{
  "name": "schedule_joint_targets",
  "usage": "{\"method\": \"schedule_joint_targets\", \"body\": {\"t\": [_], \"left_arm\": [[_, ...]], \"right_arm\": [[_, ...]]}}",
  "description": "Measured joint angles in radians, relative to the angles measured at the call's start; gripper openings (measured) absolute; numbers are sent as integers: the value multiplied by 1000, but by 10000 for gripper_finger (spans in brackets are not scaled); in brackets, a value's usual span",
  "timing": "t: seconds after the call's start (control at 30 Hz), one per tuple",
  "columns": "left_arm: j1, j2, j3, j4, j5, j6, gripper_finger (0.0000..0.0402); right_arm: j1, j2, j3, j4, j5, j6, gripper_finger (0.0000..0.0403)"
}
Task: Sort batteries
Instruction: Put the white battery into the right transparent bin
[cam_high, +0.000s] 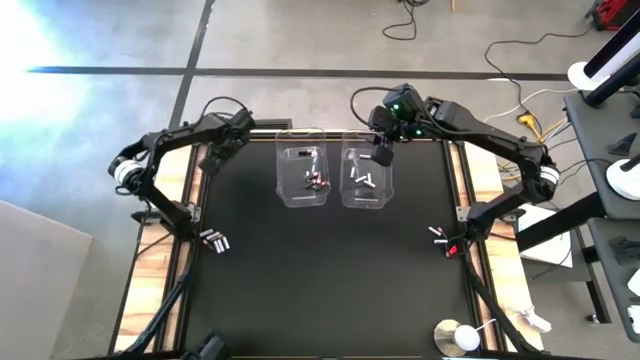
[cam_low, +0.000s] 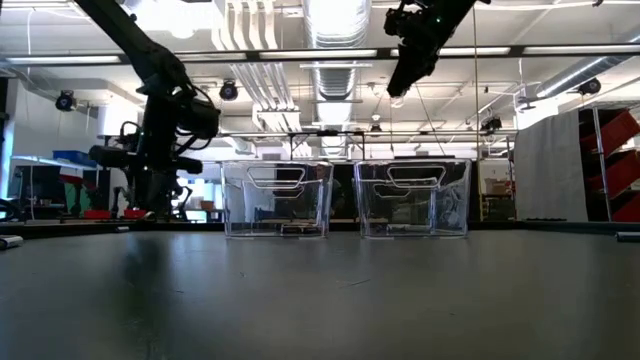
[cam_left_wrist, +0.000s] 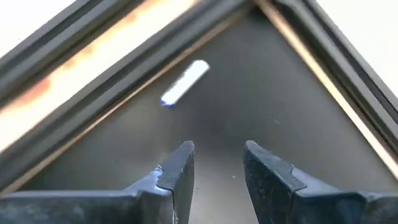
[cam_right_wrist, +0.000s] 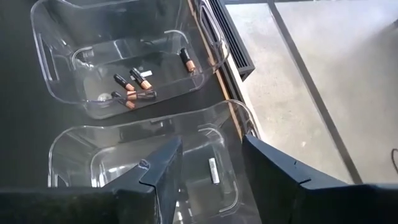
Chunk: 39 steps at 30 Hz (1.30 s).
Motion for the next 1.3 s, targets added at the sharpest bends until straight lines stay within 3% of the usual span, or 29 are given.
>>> {"method": "schedule_joint_targets", "body": {"t": [0.1, 0.2, 0.37, 0.53, 0.63, 0.73, 0.83, 0.93, 1.07, 1.3], "left_arm": [[8, 13, 0, -24, -16, -140, 117], [9, 29, 0, -25, -78, -145, 117], [15, 36, -1, -53, -79, -150, 117], [27, 35, -5, -66, -71, -61, 117], [54, 34, -23, -63, -11, -64, 121], [82, 34, -44, -12, 8, -40, 133], [112, 34, -66, 89, 11, 98, 150], [116, 33, -66, 85, 7, 94, 166], [114, 33, -66, 82, -25, 28, 177], [112, 33, -74, 85, -94, -214, 178]], "right_arm": [[0, -6, 0, 2, 0, -23, 169], [0, -6, 0, 9, 1, -28, 180], [0, -6, 0, 9, 1, -42, 201], [-17, -6, -2, 11, 1, -45, 220], [-26, -6, -13, 13, 2, -41, 229], [-30, -6, -40, 12, 2, -40, 238], [-30, -6, -75, 12, 1, -40, 247], [-30, -6, -115, 21, 0, -40, 255], [-30, -6, -166, 23, -5, -39, 265], [-29, -7, -196, 31, -10, -26, 271]]}}
